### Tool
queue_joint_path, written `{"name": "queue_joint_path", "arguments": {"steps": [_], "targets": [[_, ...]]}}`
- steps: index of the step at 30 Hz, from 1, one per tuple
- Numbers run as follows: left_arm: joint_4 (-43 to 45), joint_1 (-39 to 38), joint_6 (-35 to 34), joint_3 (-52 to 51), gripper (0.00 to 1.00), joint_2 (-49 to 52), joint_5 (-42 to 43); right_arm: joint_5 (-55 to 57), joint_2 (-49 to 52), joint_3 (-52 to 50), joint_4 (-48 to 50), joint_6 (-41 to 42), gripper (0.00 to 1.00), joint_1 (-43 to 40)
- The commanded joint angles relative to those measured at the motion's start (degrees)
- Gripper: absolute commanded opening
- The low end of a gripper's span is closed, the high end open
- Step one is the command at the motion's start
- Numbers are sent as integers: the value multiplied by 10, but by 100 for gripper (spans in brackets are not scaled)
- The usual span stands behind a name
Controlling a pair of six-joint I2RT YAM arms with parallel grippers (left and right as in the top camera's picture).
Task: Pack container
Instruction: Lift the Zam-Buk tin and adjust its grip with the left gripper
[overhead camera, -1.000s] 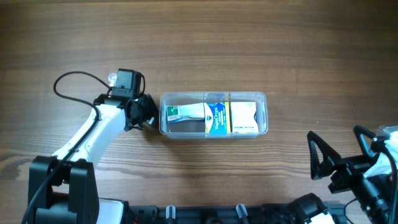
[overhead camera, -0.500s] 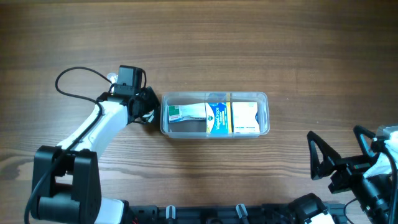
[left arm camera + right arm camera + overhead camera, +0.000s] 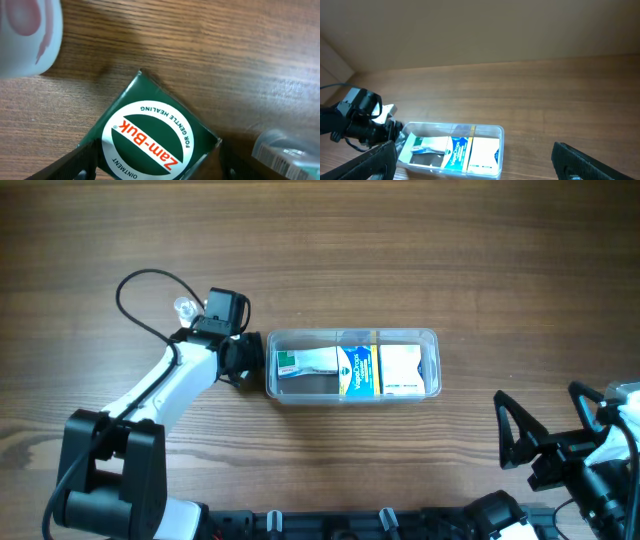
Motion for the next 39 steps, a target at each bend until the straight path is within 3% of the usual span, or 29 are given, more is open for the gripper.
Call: {"name": "queue_joint_path", "arguments": {"steps": [1, 5, 12, 17, 21, 30, 34, 39], "targets": [[-14, -13, 52, -13, 78, 23, 26, 8, 0, 2, 2, -5, 100, 2], [-19, -28, 150, -13, 67, 23, 70, 8, 0, 2, 2, -5, 100, 2], [-21, -31, 186, -12, 84, 12, 63, 8, 0, 2, 2, -5, 100, 2], [-21, -31, 249, -12, 92, -20, 54, 8, 0, 2, 2, -5, 100, 2], [-19, -31, 318, -12, 88, -20, 46, 8, 0, 2, 2, -5, 100, 2], [-45, -31, 319, 1, 88, -63, 44, 8, 0, 2, 2, -5, 100, 2], [-44, -31, 333, 3, 94, -120, 44, 8, 0, 2, 2, -5, 100, 2], [-28, -30, 355, 3, 99, -101, 44, 8, 0, 2, 2, -5, 100, 2]]}}
